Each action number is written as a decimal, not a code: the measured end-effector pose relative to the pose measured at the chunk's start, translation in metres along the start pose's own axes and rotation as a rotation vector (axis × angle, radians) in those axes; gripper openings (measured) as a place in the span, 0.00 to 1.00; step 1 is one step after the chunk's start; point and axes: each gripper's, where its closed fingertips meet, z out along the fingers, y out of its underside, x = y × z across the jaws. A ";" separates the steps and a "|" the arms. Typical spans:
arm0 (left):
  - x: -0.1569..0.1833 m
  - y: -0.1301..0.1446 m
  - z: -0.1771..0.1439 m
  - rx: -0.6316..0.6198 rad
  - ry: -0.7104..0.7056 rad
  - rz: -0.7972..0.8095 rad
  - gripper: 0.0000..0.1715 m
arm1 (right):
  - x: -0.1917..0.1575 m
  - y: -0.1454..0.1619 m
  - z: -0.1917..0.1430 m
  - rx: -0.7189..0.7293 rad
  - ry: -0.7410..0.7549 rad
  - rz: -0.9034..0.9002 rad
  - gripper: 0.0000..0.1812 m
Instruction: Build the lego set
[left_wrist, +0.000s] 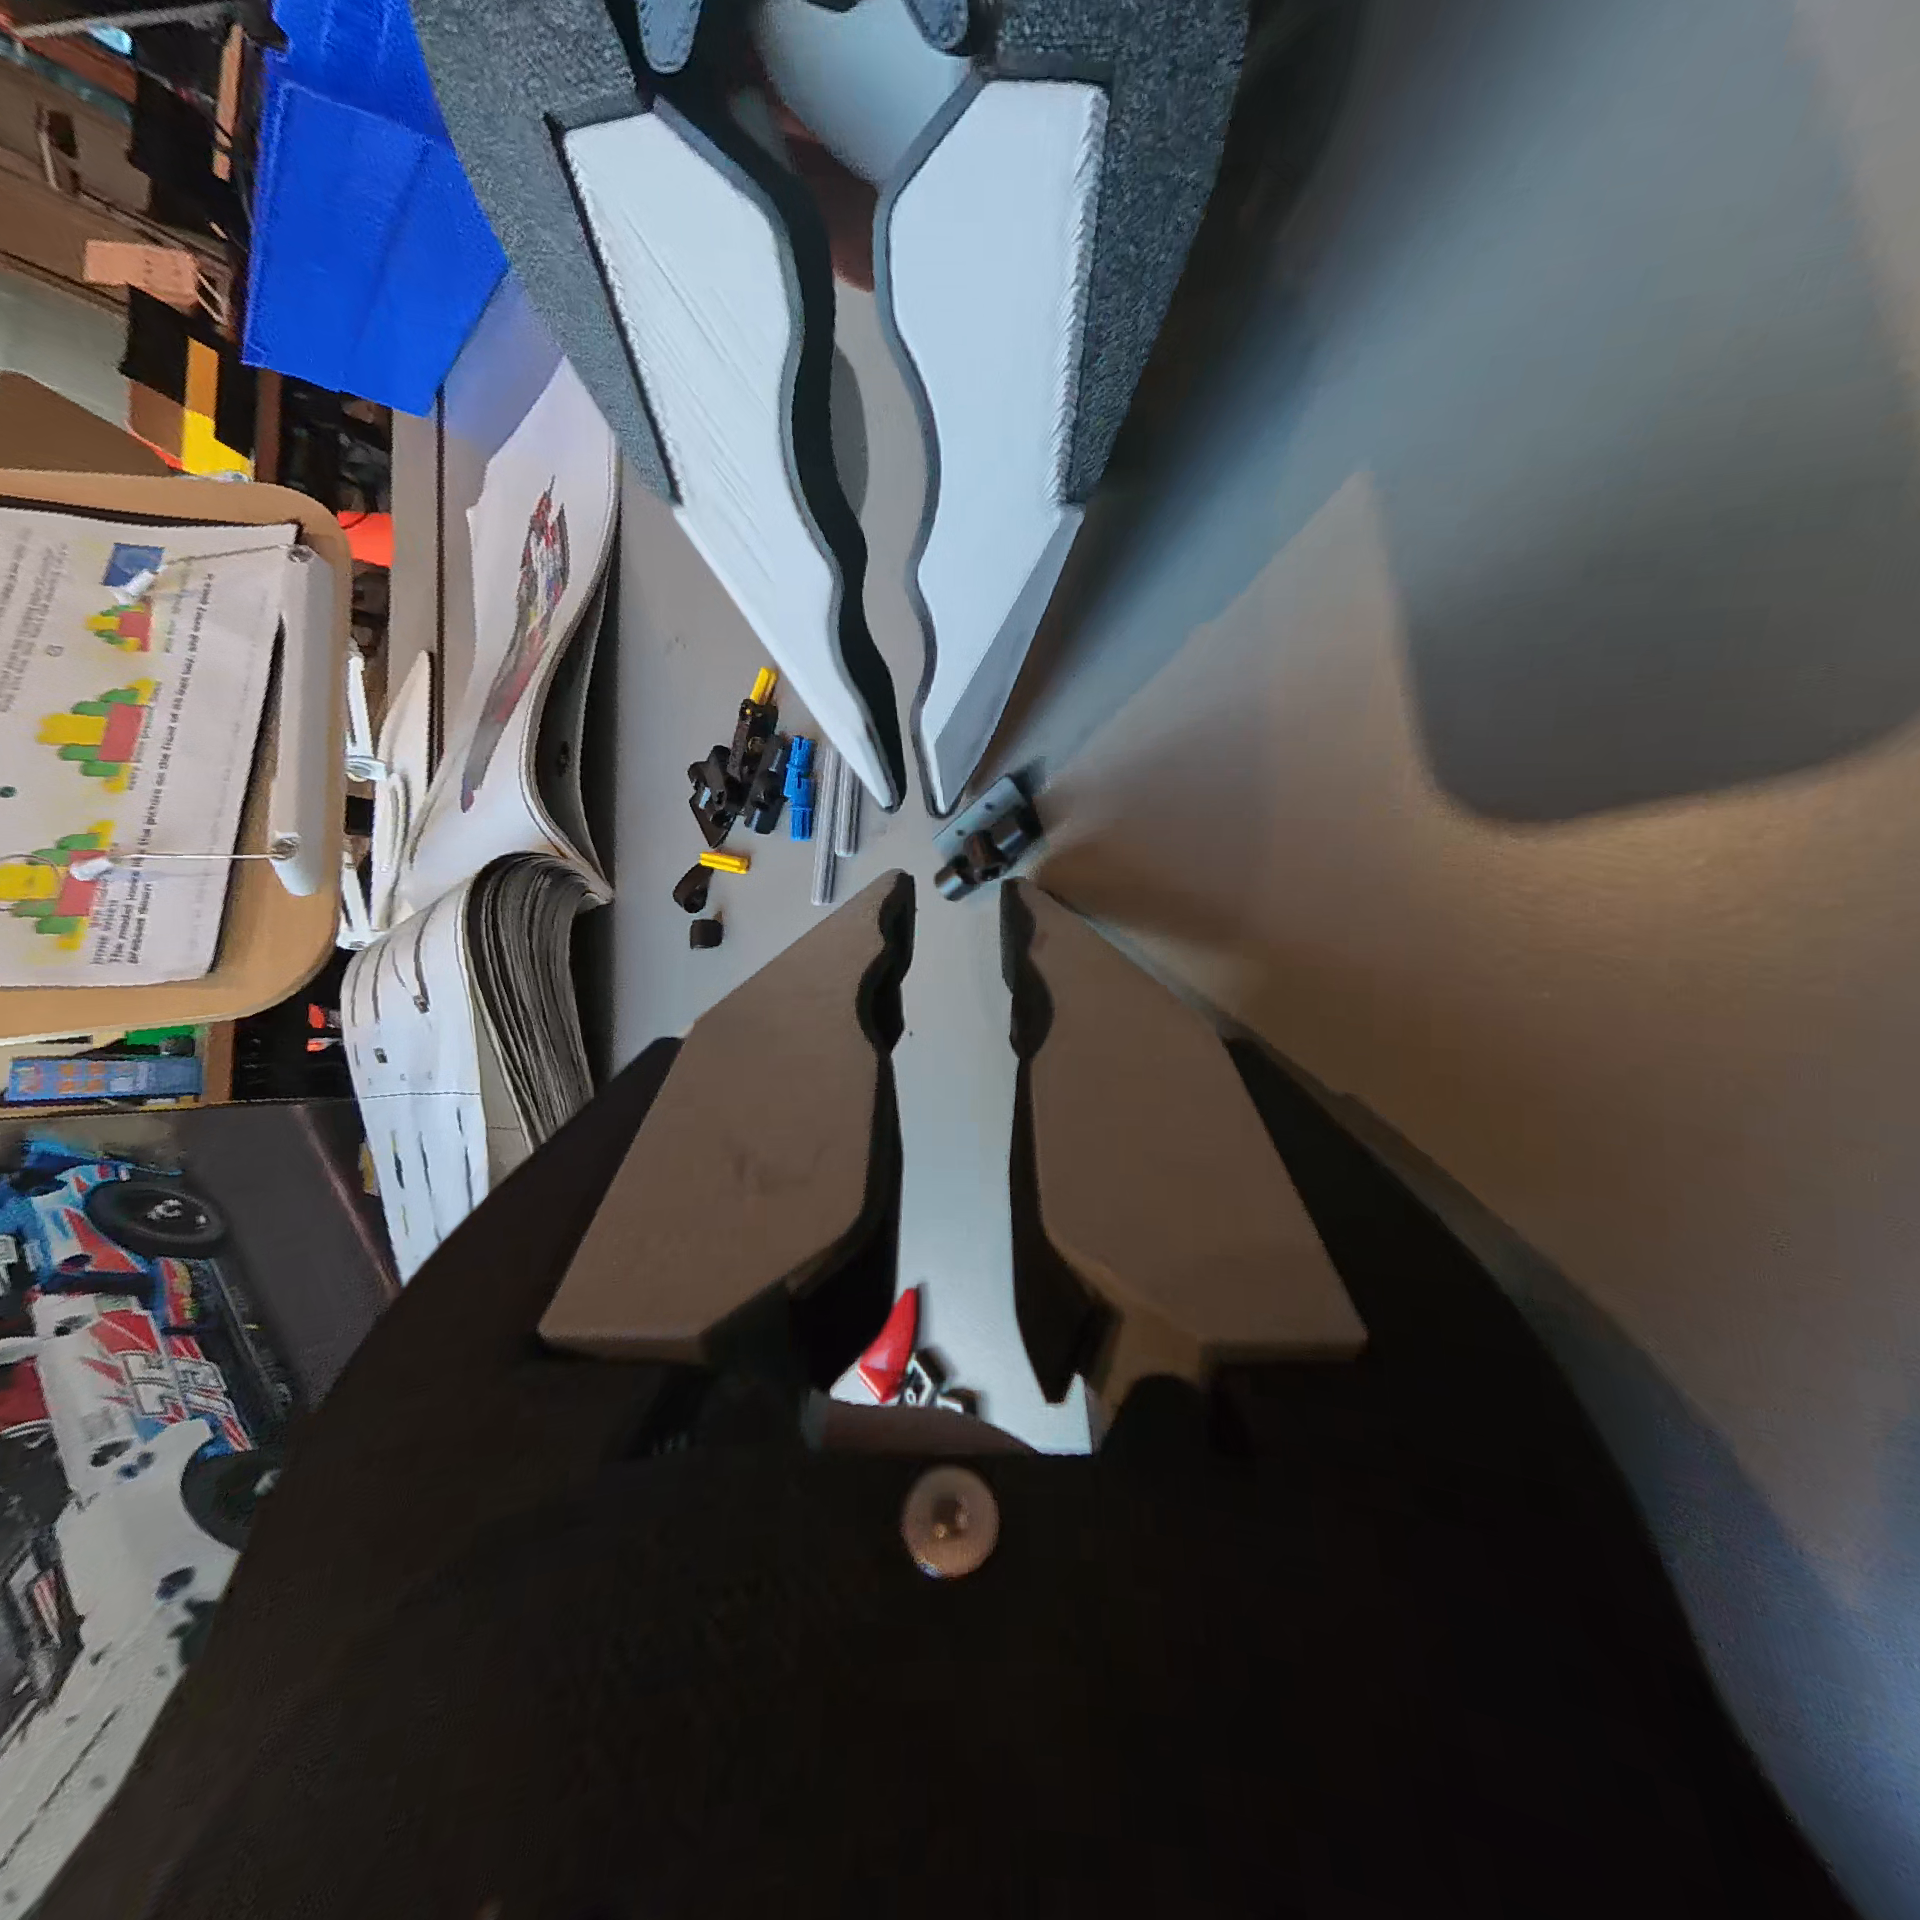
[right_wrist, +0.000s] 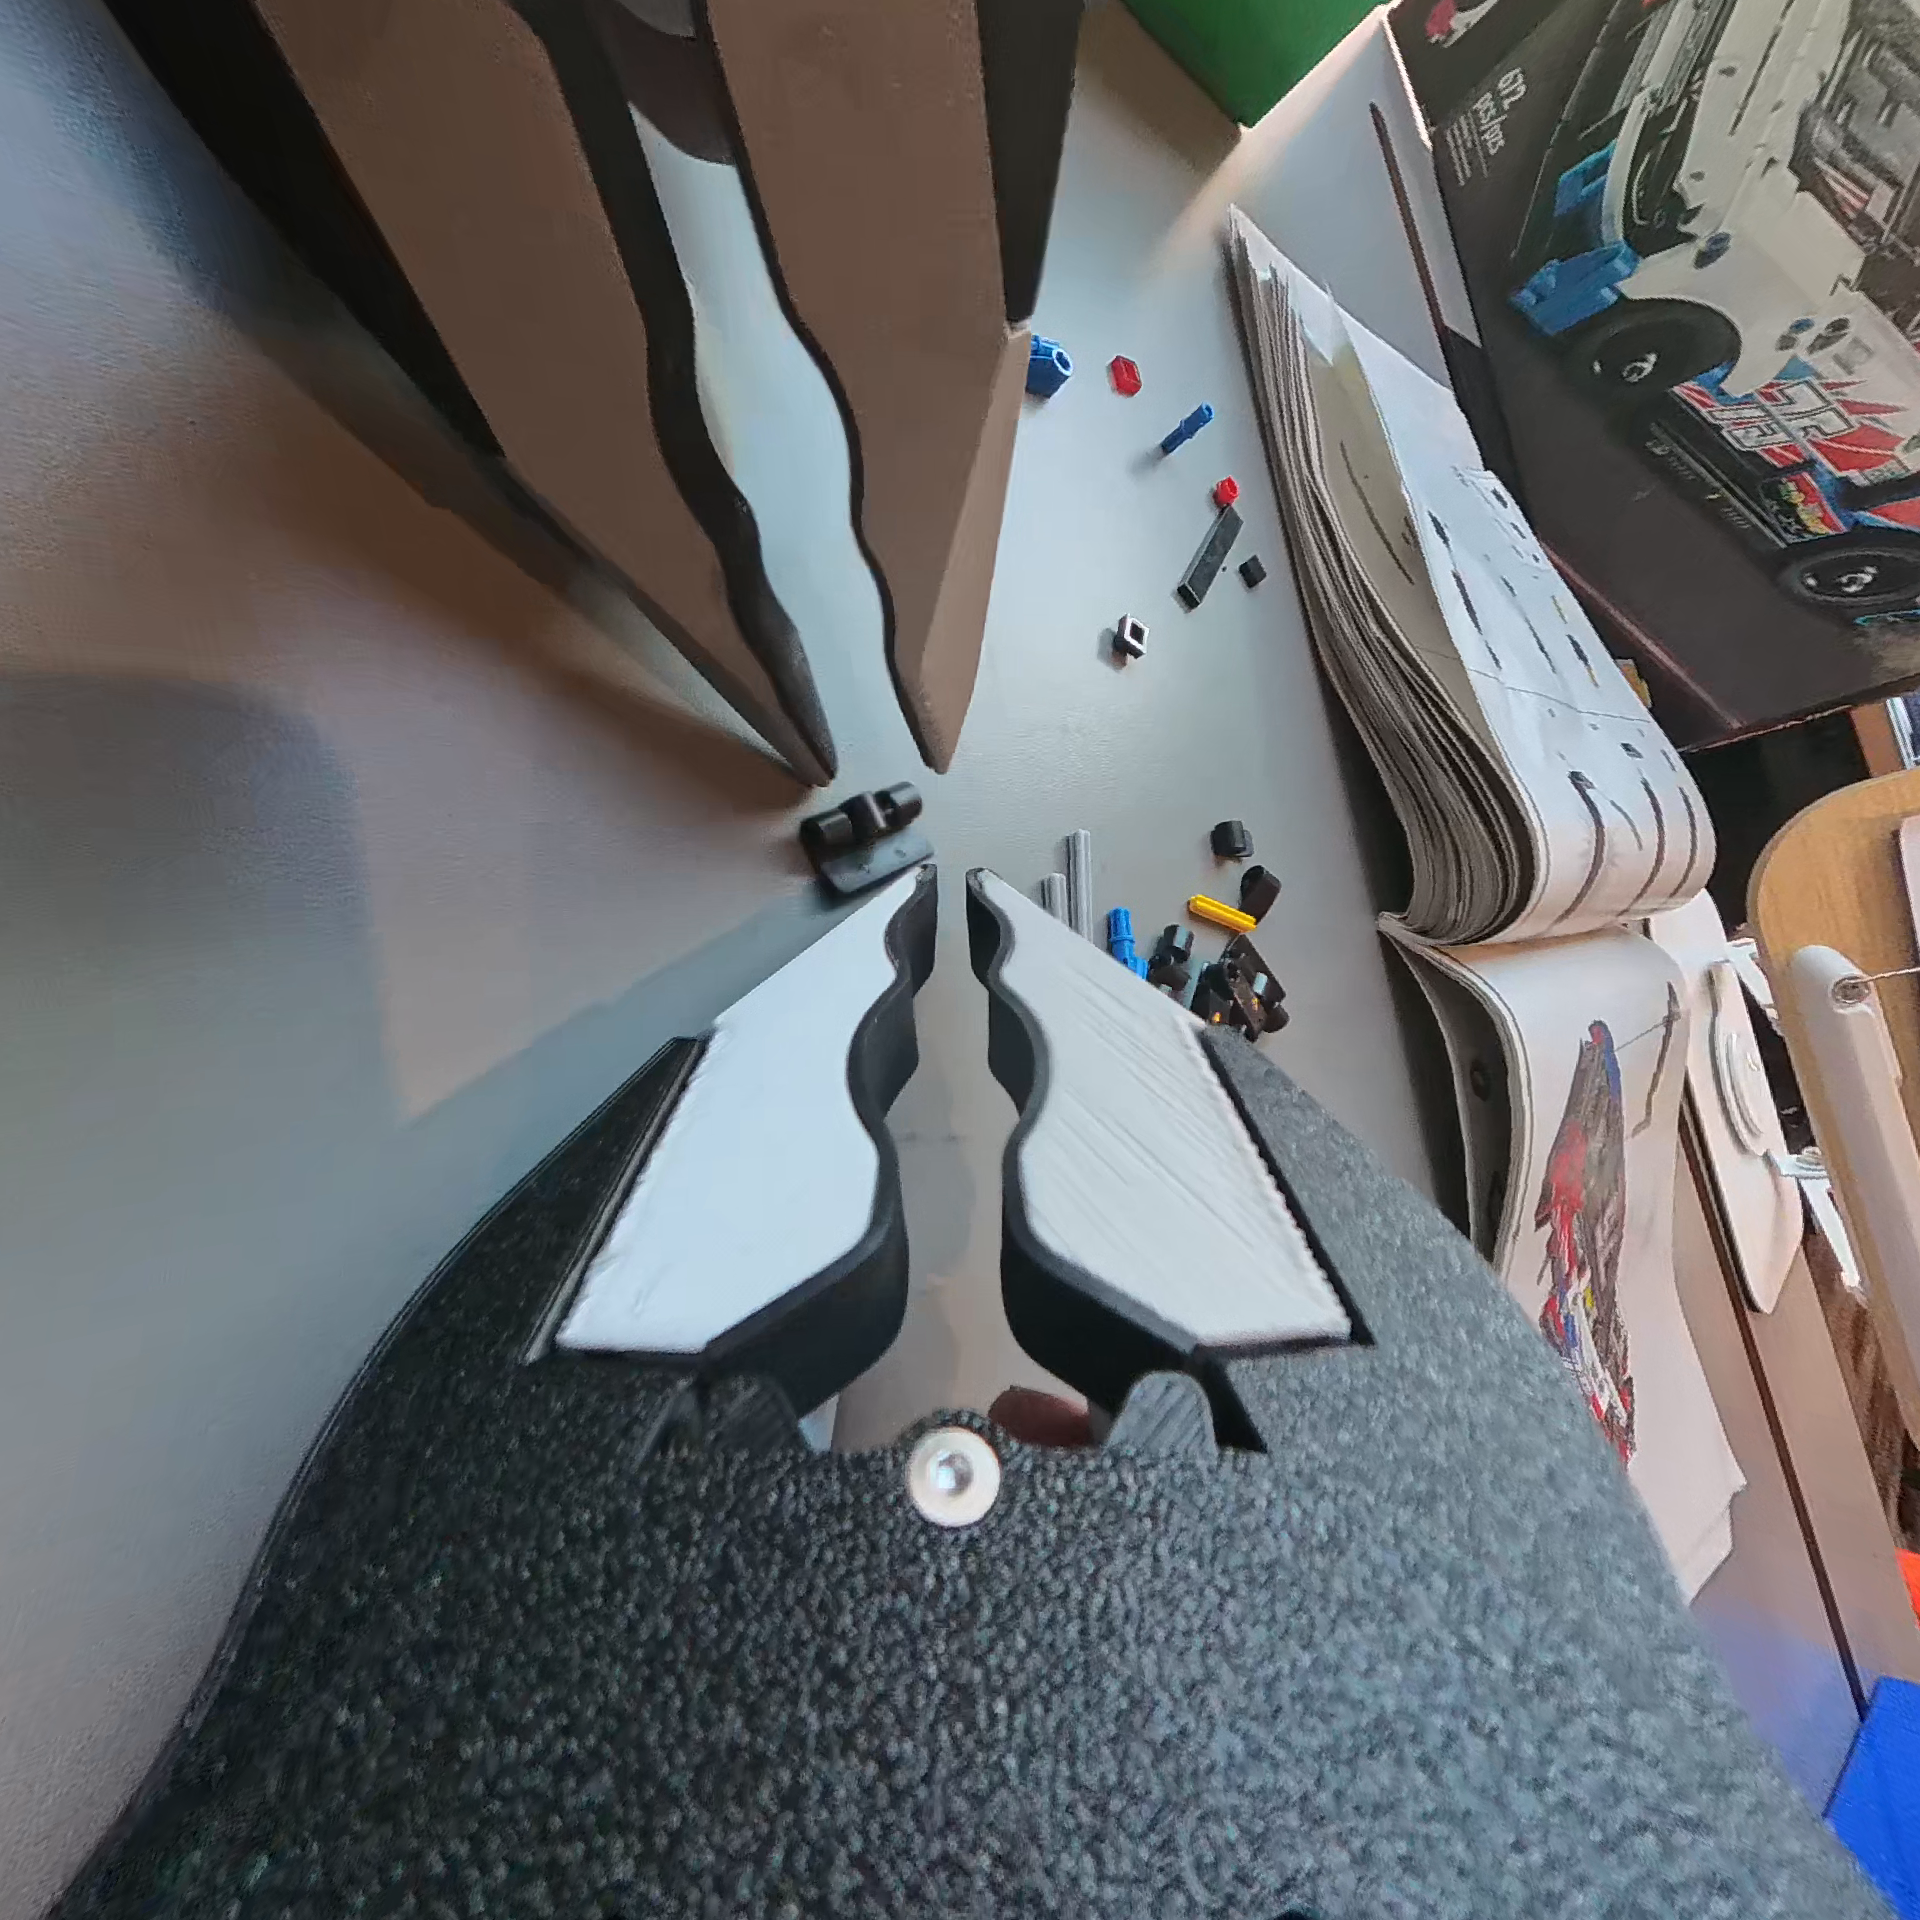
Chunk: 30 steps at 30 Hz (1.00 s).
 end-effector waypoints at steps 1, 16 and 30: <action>0.000 0.002 0.000 -0.005 0.005 -0.012 0.08 | 0.000 0.000 0.000 -0.001 -0.004 0.002 0.03; -0.005 0.008 0.000 -0.018 0.016 -0.078 0.09 | -0.024 -0.011 -0.004 -0.029 -0.316 0.397 0.16; -0.017 0.002 -0.007 0.051 -0.055 -0.033 0.17 | -0.014 -0.026 -0.017 0.095 -0.409 0.628 0.04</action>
